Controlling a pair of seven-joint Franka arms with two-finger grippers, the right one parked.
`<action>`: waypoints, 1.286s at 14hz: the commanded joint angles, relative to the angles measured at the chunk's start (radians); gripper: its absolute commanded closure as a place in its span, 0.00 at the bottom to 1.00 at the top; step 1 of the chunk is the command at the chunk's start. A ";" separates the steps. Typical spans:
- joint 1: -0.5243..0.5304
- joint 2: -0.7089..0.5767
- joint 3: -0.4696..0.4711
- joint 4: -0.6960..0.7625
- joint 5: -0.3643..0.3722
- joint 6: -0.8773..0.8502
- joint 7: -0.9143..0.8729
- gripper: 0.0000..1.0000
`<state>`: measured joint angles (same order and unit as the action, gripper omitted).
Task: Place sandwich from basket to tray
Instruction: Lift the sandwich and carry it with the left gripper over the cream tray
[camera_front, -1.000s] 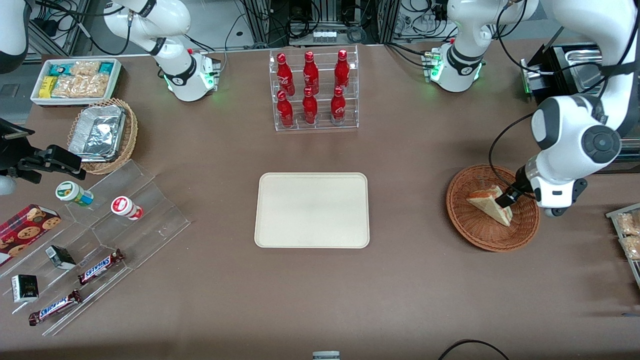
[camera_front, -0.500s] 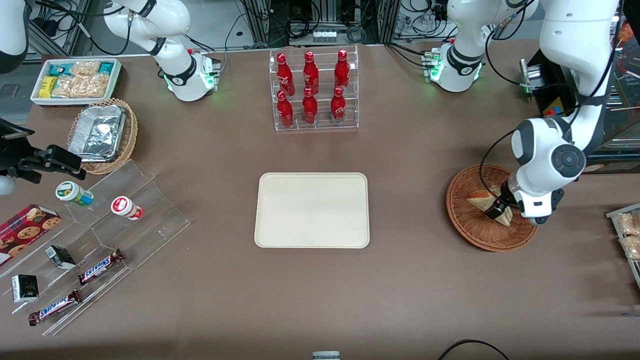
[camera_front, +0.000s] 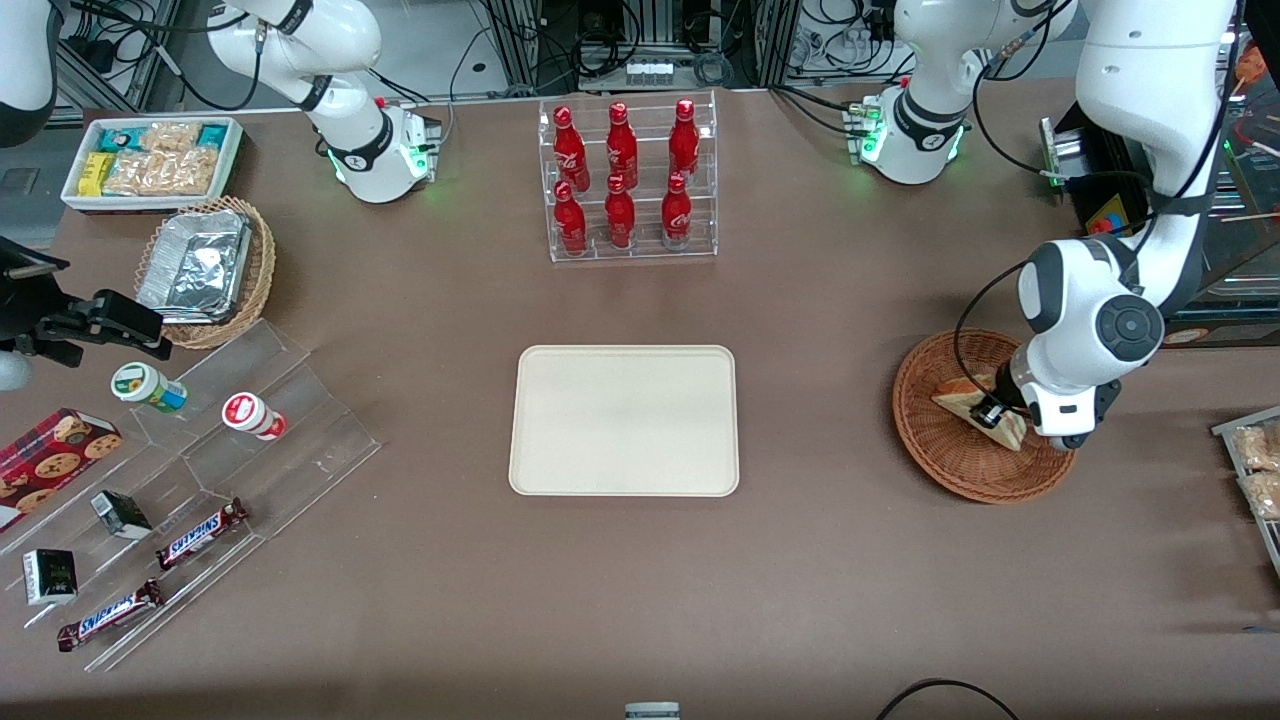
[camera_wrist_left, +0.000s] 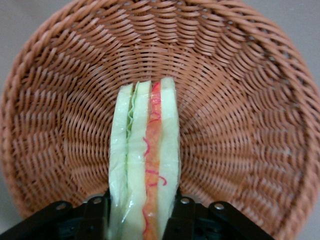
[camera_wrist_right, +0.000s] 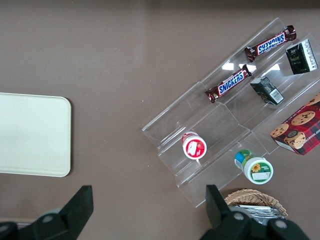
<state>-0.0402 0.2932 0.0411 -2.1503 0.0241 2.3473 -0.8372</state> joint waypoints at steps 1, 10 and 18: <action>-0.079 -0.086 -0.003 0.102 0.020 -0.210 -0.005 0.76; -0.473 0.076 -0.006 0.380 0.014 -0.313 0.114 0.76; -0.583 0.322 -0.101 0.592 0.002 -0.195 0.158 0.76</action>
<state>-0.6211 0.5585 -0.0420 -1.6256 0.0262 2.1318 -0.7025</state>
